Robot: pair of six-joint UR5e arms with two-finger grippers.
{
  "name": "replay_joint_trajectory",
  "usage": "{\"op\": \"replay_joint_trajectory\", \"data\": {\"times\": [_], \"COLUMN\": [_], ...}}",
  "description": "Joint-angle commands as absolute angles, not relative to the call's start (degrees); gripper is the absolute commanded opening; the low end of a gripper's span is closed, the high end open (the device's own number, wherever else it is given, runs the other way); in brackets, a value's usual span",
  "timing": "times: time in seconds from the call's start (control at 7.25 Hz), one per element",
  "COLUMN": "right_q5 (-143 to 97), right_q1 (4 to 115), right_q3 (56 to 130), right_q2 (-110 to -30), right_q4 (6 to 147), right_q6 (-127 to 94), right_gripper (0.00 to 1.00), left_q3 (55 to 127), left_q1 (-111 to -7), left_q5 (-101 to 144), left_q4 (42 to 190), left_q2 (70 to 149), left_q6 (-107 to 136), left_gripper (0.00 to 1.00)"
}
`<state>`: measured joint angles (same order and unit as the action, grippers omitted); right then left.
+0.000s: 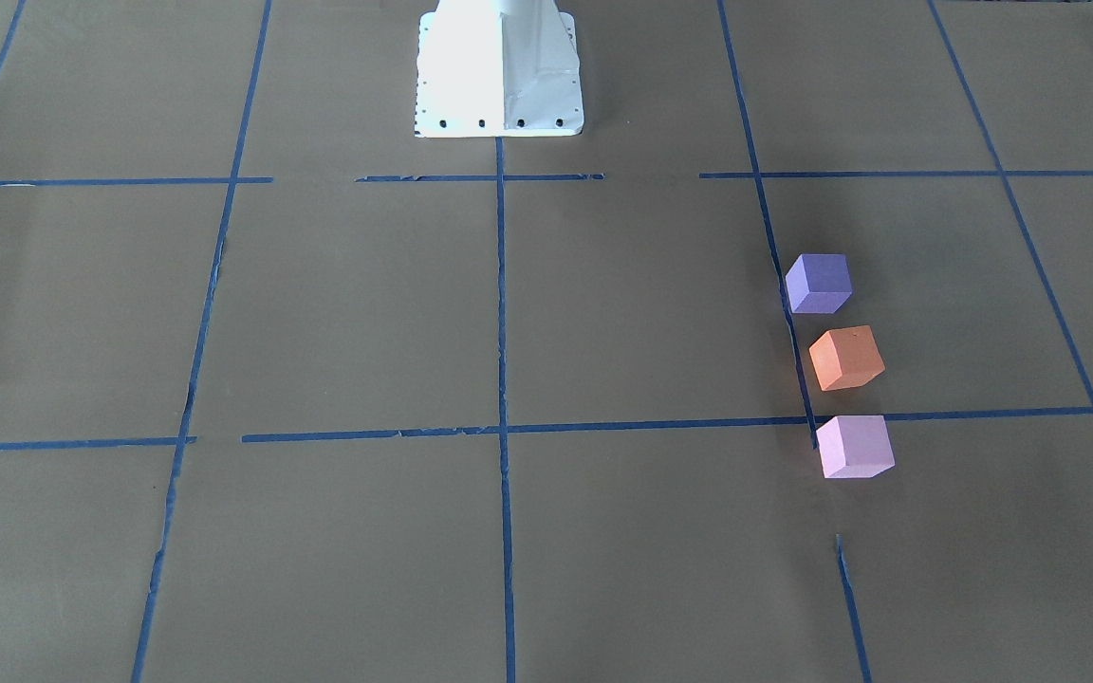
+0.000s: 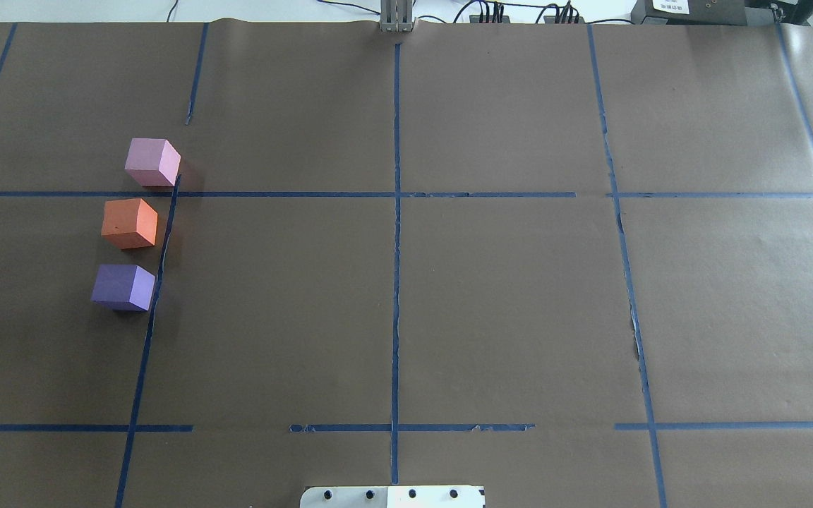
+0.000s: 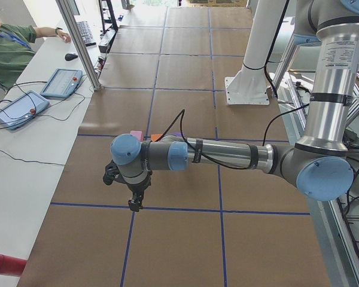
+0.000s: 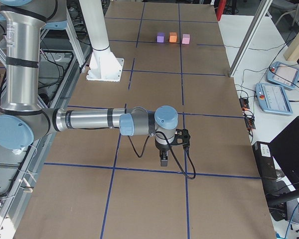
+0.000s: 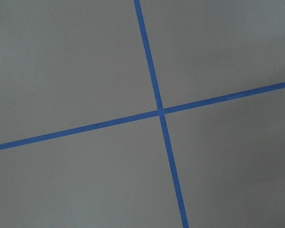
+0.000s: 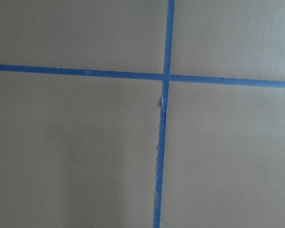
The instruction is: Arrange blocks in a line
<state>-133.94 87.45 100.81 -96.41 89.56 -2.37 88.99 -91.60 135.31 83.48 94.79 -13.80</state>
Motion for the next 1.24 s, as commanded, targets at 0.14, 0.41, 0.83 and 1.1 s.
{"op": "replay_joint_trajectory", "data": {"times": [0.14, 0.41, 0.83, 1.1], "right_q5": [-133.95, -133.95, -133.95, -133.95], "right_q1": [87.45, 87.45, 87.45, 87.45], "right_q3": [100.81, 100.81, 100.81, 100.81], "right_q2": [-96.42, -96.42, -96.42, -96.42], "right_q4": [89.56, 89.56, 89.56, 89.56], "right_q6": [-2.37, -2.37, -2.37, -2.37], "right_gripper": [1.0, 1.0, 1.0, 1.0], "left_q3": [87.36, 87.18, 87.01, 87.01], "left_q1": [-91.49, -91.49, -91.49, -91.49], "left_q5": [135.44, 135.09, 135.09, 135.09], "left_q4": [84.98, 88.67, 88.86, 88.86], "left_q2": [94.74, 94.05, 93.78, 93.69], "left_q6": [-9.76, -9.58, -9.58, -9.49], "left_gripper": [1.0, 1.0, 1.0, 1.0]}}
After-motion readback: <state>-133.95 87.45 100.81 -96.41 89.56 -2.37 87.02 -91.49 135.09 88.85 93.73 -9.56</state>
